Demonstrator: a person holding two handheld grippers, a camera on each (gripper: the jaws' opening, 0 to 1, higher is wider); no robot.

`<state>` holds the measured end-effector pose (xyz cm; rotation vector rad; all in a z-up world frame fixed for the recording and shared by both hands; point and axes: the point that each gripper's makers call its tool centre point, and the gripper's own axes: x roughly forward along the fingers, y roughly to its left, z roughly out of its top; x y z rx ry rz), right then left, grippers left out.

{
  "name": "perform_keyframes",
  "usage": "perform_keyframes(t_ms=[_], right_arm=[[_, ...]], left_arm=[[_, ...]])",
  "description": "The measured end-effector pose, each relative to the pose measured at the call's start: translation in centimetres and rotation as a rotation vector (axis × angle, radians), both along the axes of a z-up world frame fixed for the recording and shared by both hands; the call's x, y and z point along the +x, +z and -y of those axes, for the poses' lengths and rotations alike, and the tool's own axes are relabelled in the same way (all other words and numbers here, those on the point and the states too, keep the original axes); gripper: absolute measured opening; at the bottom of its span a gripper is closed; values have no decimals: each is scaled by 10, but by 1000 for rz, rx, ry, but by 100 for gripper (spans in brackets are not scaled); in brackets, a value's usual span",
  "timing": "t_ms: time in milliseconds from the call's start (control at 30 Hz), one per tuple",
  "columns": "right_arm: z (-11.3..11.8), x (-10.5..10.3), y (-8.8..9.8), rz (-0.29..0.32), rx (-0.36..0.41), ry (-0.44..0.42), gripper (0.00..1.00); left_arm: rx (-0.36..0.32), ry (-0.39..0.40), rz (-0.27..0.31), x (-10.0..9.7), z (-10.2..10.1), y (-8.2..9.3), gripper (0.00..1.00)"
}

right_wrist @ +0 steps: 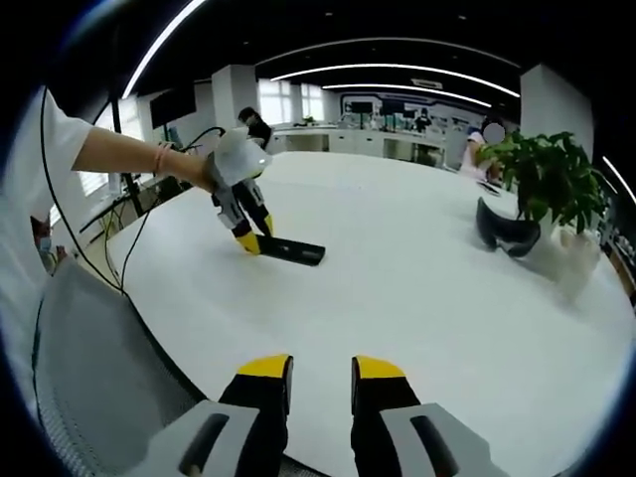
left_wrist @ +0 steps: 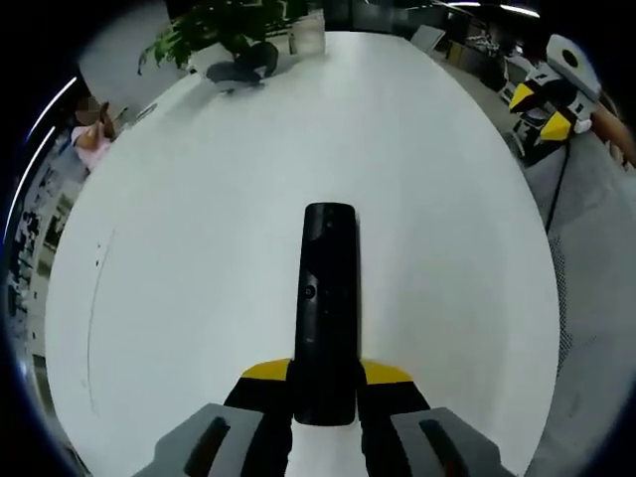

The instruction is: Press the specified remote control buttons in sequence, fully releasing each button before pressing the next.

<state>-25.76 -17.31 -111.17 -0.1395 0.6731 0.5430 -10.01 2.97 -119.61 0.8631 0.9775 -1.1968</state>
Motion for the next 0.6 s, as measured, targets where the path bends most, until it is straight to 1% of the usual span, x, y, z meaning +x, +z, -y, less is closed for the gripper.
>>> perform_keyframes(t_ms=[167,333,467,600], right_arm=[[0,-1,-2,0,-3,6,21],[-2,0,-4,1,-2,19,20],[-10,3,-5,1,-2,45,20],[-22,6,-6,0,-7,90,20]], left_arm=[[-4,-3,-8,-18,1,0,22],[4,-18,-2,-37,1,-1,22],[0,-8,-10,-48,2,0,22],[0,-13,-15,-61,2,0,22]])
